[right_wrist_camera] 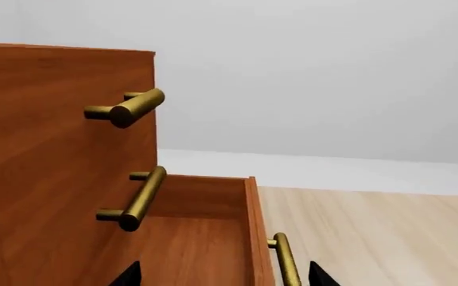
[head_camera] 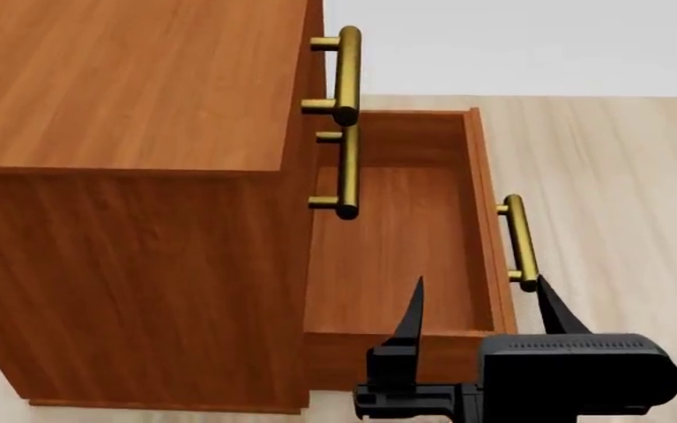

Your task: Close the bottom drawer of the cabinet and open the top drawer.

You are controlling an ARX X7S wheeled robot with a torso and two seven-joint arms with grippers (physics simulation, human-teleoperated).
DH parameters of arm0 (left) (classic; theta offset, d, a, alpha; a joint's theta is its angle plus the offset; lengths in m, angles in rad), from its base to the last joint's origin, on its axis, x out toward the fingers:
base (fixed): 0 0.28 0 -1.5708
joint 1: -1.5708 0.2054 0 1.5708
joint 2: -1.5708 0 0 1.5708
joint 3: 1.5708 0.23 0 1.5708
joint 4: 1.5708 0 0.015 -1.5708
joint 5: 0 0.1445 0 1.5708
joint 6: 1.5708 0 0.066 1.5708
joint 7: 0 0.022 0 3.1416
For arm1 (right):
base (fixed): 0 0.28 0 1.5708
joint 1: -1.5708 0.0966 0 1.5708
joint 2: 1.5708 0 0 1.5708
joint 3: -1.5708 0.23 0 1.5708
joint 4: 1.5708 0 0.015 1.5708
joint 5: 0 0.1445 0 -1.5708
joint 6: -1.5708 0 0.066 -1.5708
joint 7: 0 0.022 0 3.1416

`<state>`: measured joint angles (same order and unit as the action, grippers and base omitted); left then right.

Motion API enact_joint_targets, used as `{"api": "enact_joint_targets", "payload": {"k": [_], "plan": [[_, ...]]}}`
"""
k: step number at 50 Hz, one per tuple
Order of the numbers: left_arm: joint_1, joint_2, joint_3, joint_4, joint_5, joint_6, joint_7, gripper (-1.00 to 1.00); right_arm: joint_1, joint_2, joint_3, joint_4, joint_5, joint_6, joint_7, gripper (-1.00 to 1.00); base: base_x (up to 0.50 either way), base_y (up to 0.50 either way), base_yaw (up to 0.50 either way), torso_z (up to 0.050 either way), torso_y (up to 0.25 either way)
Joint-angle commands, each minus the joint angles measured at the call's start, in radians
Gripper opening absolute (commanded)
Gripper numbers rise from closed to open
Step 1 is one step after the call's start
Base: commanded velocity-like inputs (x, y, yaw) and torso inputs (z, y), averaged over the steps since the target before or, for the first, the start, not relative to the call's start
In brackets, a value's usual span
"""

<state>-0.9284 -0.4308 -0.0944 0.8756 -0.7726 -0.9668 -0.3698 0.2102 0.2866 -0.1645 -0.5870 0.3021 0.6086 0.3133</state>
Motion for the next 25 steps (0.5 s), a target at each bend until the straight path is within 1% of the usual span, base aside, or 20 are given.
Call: {"api": "enact_joint_targets", "payload": {"k": [1, 25], "plan": [[0.002, -0.006, 0.004, 0.001, -0.004, 0.001, -0.007, 1.0, -0.002, 0.003, -0.003, 0.003, 0.003, -0.007, 0.004, 1.0, 0.0, 0.0, 0.0, 0.0, -0.123], [0.011, -0.017, 0.001, -0.004, -0.011, 0.017, -0.012, 1.0, 0.032, 0.008, -0.018, -0.004, 0.014, 0.024, 0.015, 1.0, 0.0, 0.0, 0.0, 0.0, -0.125]]}}
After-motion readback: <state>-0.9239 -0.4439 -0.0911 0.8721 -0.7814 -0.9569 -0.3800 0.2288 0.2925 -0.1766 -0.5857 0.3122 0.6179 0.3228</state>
